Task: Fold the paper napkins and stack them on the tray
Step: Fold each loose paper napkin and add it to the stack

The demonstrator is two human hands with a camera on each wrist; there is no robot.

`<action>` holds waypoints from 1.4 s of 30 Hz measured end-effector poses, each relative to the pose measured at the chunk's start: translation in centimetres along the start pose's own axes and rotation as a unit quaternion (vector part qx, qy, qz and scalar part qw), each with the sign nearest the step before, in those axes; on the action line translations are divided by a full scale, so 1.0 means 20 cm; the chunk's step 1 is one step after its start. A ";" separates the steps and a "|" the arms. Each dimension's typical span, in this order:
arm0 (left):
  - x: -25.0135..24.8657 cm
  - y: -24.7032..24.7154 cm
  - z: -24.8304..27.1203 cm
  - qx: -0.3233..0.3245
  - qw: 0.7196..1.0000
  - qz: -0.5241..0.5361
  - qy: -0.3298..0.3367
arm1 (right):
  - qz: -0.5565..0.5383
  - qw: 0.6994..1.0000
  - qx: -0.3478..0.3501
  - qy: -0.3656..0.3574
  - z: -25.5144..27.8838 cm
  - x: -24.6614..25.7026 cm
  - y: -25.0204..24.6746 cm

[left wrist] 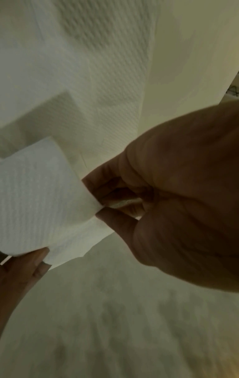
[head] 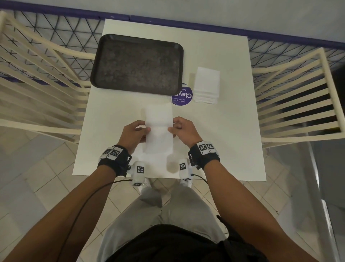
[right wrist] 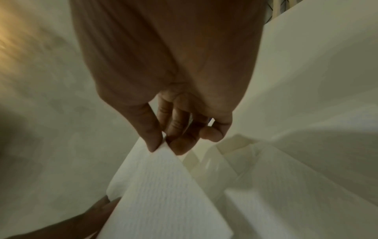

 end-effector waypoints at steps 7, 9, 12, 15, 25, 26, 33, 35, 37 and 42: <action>-0.02 0.02 0.03 0.018 0.999 0.040 0.003 | -0.030 0.999 0.005 0.030 0.02 -0.01 -0.01; -0.01 0.02 0.03 0.018 0.999 0.032 0.003 | -0.054 0.997 -0.002 0.047 0.03 0.00 -0.01; -0.01 0.02 0.03 0.017 0.999 0.029 0.000 | -0.089 0.994 -0.002 0.059 0.04 0.01 -0.02; -0.02 0.02 0.03 0.008 1.000 0.029 -0.006 | -0.077 0.995 -0.004 0.057 0.04 0.01 -0.02; 0.02 -0.01 -0.01 -0.047 0.987 -0.132 0.074 | -0.005 1.000 -0.009 -0.004 0.02 0.04 -0.01; 0.02 -0.01 -0.01 -0.047 0.983 -0.155 0.088 | 0.016 1.000 -0.007 -0.010 0.02 0.05 -0.01; 0.01 0.04 0.02 -0.033 0.951 -0.253 0.177 | 0.173 0.981 -0.023 -0.083 0.00 0.13 0.12; 0.01 0.05 0.04 -0.034 0.937 -0.274 0.214 | 0.165 0.982 -0.034 -0.090 0.00 0.14 0.13; 0.00 0.06 0.06 -0.031 0.924 -0.293 0.243 | 0.145 0.985 -0.036 -0.088 0.00 0.14 0.13; -0.01 0.06 0.08 -0.036 0.922 -0.280 0.265 | 0.085 0.993 -0.052 -0.069 0.03 0.11 0.05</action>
Point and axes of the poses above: each hand's wrist, its own z-axis away from the middle knuckle, its own y-axis out of the palm, x = y × z, the point moved 1 cm from there along -z, towards the middle knuckle, and after that the axes turned 9 degrees about z, right-handed, at the moved point
